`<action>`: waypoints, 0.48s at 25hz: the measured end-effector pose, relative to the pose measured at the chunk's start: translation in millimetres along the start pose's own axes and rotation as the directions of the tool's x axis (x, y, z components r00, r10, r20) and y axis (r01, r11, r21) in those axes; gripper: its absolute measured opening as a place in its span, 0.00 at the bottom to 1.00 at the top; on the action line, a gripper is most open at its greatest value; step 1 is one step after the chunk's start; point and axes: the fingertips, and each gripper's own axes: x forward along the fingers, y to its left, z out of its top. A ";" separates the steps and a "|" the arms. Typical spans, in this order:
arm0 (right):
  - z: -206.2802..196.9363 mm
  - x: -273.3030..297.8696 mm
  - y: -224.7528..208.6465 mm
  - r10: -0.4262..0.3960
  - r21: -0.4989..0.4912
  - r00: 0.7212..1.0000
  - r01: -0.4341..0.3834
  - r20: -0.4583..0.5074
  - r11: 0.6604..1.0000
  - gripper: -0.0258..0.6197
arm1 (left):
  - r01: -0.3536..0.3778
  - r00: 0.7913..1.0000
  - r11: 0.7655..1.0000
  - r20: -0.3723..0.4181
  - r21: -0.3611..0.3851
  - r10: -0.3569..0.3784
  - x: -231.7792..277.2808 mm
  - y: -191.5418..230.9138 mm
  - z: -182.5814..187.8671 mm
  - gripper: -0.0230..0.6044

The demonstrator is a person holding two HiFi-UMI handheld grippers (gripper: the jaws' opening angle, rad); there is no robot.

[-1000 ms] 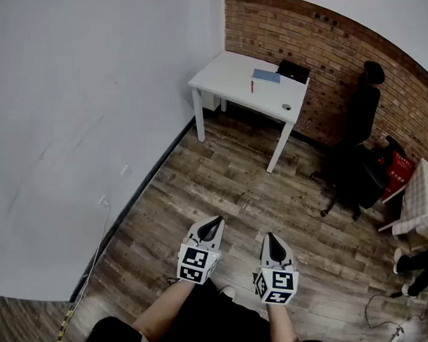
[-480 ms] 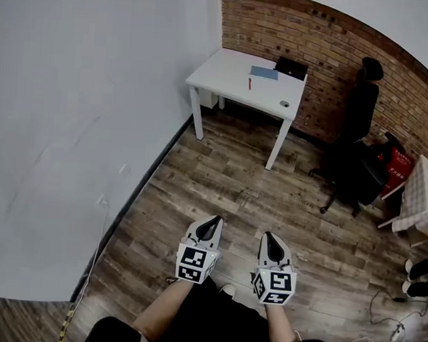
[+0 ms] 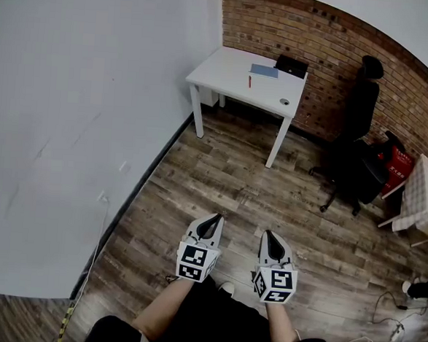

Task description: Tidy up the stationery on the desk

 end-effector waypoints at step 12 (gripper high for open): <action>-7.6 -7.3 -2.4 0.029 0.016 1.000 -0.029 -0.010 0.999 0.08 | -0.015 1.000 1.000 -0.008 -0.003 0.015 -0.9 -10.8 -6.1 0.07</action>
